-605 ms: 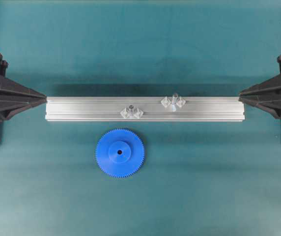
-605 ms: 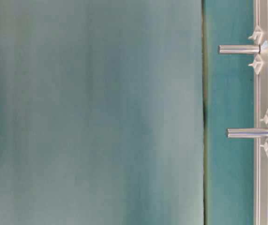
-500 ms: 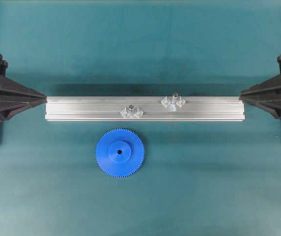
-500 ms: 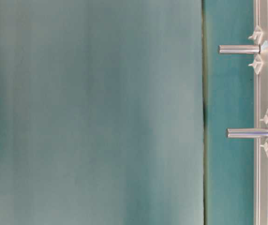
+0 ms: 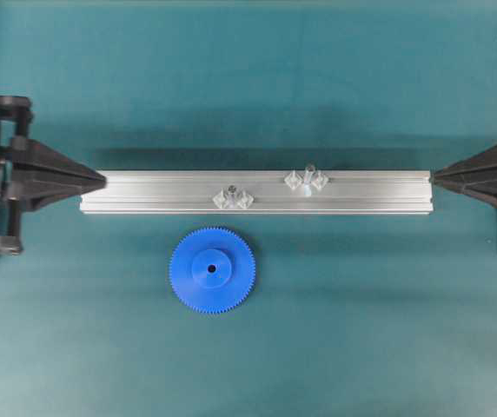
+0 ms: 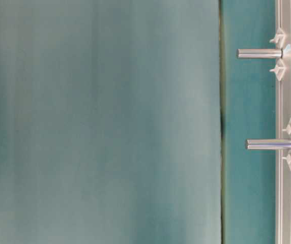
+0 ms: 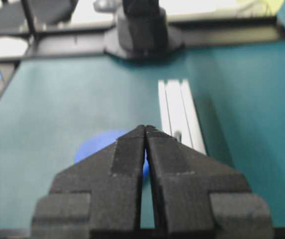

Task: Find the location of the shaft and insert the large gear.
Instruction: 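Move the left gripper over the large blue gear near the rail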

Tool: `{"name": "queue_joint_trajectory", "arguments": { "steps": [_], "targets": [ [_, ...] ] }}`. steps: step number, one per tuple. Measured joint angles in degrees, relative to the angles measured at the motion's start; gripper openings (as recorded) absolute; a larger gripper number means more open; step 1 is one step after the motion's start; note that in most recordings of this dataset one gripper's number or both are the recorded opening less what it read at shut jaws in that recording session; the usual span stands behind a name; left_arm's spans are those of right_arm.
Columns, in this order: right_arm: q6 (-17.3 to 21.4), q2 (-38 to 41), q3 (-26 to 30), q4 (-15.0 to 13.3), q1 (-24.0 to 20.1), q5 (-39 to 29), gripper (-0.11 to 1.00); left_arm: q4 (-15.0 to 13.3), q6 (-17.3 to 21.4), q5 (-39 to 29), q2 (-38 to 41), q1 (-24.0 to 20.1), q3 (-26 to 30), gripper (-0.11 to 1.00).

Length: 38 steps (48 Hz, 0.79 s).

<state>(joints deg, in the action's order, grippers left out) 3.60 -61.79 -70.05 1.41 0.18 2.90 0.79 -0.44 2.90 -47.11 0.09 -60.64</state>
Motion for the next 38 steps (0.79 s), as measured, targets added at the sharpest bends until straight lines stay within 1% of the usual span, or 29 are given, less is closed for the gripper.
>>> {"name": "queue_joint_trajectory", "arguments": {
  "steps": [6,15,25,38],
  "targets": [
    [0.00,0.09,0.00,0.00,0.00,-2.64,0.06,0.00,0.00,-1.93,4.92,0.70,2.81,0.01],
    [0.00,0.00,0.00,0.00,0.09,-3.69,0.06,0.00,0.09,-4.92,11.78,1.67,6.68,0.01],
    [0.00,0.00,0.00,0.00,0.18,-3.78,0.06,0.00,0.18,-6.24,17.14,3.08,9.76,0.01],
    [0.00,0.00,0.09,-0.09,0.26,-3.78,0.06,0.00,0.18,-6.86,22.50,3.34,12.66,0.01]
  ]
}}
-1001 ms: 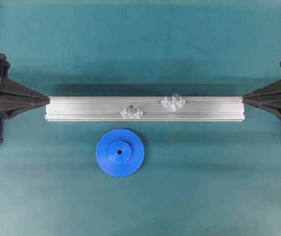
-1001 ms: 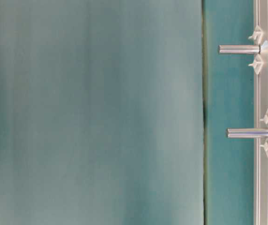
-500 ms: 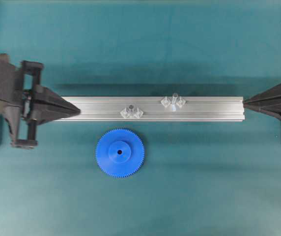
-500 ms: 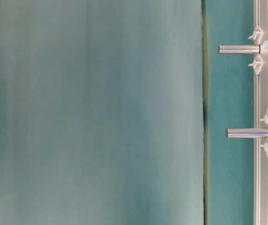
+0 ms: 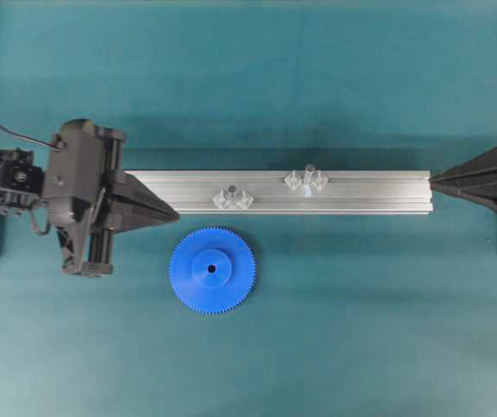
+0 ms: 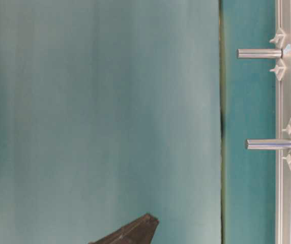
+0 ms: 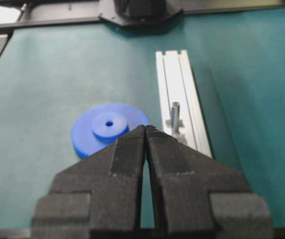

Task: Find the location of the shaft and insert the large gear.
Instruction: 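Move the left gripper over the large blue gear near the rail, then lower the open left gripper around the blue gear's hub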

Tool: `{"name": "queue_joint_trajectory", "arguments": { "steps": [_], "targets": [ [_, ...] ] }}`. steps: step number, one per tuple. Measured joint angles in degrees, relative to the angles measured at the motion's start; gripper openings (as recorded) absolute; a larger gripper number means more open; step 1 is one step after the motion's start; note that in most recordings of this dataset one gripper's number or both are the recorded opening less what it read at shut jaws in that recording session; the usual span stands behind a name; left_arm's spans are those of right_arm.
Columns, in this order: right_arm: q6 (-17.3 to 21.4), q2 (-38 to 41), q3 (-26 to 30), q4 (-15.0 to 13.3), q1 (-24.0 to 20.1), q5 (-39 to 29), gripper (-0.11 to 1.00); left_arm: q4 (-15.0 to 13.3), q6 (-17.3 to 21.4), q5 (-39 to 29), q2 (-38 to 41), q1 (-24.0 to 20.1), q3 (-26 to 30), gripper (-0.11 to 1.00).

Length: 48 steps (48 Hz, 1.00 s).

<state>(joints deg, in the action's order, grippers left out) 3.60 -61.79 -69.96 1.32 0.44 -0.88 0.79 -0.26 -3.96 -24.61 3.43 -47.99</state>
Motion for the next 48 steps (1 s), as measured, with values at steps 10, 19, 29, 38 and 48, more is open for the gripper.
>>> {"name": "queue_joint_trajectory", "arguments": {
  "steps": [10,19,29,38,48],
  "targets": [
    [0.09,0.00,-0.09,0.09,0.00,-0.53,0.06,0.00,-0.09,-1.23,3.60,0.09,2.29,0.01],
    [0.09,0.00,-0.09,0.09,0.00,-1.58,0.06,0.00,-0.09,-3.87,6.59,0.18,4.57,0.01],
    [0.09,0.09,-0.09,0.09,0.00,-1.85,0.06,0.00,-0.09,-8.70,10.37,0.88,7.65,0.01],
    [0.09,0.00,-0.09,0.09,0.09,-1.85,0.06,0.00,-0.18,-11.60,14.41,1.32,10.81,0.01],
    [0.09,0.09,-0.09,0.09,0.44,-2.02,0.06,0.00,-0.09,-13.36,17.84,1.67,13.54,0.01]
  ]
}}
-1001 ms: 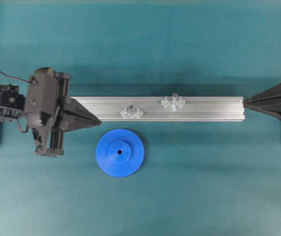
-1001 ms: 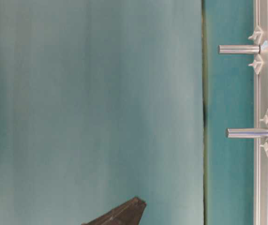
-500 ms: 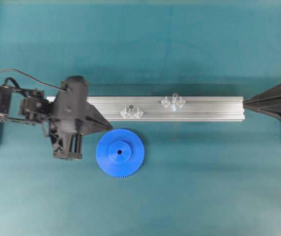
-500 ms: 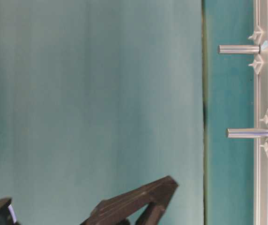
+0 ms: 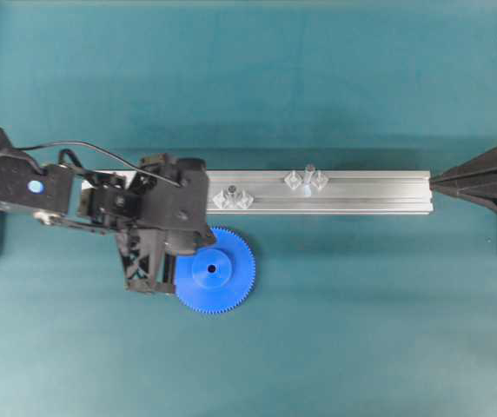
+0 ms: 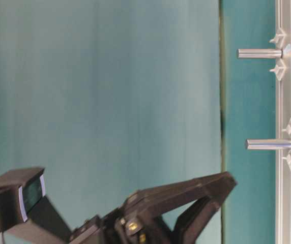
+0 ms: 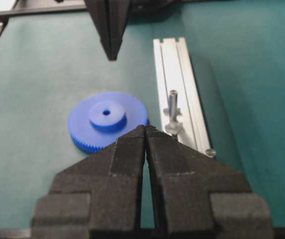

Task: Find the location of the shaft and insert the large gear.
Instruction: 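Lower the open left gripper around the blue gear's hub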

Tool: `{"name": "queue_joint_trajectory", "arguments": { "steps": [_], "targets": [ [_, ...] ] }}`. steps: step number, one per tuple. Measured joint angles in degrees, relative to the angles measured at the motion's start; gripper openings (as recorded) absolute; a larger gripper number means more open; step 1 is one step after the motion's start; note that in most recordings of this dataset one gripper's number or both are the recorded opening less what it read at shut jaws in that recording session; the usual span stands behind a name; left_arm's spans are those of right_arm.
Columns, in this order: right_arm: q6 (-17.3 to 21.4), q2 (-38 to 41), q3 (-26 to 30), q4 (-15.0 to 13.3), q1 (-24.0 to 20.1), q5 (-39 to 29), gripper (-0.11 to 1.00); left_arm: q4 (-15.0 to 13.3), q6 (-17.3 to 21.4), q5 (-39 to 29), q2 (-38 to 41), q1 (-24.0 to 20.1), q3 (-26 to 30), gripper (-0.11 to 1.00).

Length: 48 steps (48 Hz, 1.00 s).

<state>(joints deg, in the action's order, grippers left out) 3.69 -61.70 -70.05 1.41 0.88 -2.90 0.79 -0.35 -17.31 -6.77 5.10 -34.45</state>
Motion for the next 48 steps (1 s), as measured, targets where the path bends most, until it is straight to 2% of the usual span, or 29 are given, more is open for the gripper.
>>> {"name": "queue_joint_trajectory", "arguments": {
  "steps": [11,32,48],
  "targets": [
    [0.00,-0.09,0.00,0.00,0.44,-0.09,0.06,0.00,-0.09,-1.32,3.69,0.53,2.02,0.01],
    [0.09,-0.09,-0.35,0.00,0.44,-0.18,0.06,0.00,0.18,-12.66,11.87,1.14,9.40,0.01],
    [0.09,-0.09,-0.88,-0.09,0.53,-0.18,0.06,0.00,0.62,-18.19,14.85,1.93,12.13,0.01]
  ]
}}
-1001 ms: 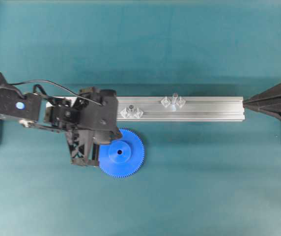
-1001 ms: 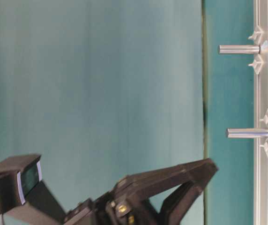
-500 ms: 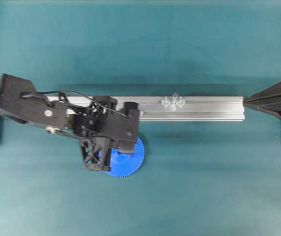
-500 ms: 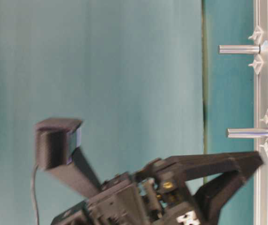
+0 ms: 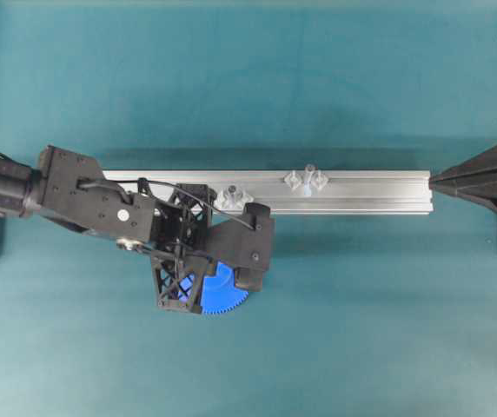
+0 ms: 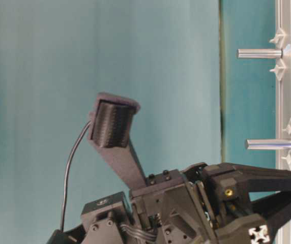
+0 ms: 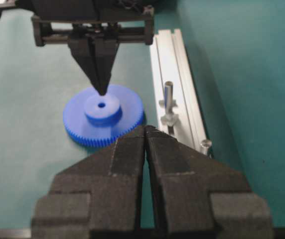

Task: Find the location of the shaft and insert the large gear.
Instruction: 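Lower the open left gripper around the blue gear's hub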

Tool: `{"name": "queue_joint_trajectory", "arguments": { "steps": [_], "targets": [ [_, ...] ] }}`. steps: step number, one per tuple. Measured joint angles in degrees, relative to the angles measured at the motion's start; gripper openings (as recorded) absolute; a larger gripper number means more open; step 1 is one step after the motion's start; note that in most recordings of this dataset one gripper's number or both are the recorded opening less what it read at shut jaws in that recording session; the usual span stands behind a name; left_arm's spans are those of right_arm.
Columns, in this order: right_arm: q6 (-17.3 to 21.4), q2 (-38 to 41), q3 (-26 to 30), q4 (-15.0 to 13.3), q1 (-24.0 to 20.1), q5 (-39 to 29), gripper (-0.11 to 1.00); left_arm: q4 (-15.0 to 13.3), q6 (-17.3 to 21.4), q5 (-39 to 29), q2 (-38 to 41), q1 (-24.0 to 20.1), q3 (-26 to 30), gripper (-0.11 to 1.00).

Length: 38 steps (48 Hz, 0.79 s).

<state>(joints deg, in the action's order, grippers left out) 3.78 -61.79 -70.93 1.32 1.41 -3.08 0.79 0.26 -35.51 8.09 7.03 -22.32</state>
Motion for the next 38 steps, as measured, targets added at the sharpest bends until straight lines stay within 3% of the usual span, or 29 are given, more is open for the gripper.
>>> {"name": "queue_joint_trajectory", "arguments": {
  "steps": [38],
  "targets": [
    [0.00,-0.09,-0.44,0.00,0.09,0.00,0.06,0.00,0.00,-2.99,3.08,0.00,2.46,0.01]
  ]
}}
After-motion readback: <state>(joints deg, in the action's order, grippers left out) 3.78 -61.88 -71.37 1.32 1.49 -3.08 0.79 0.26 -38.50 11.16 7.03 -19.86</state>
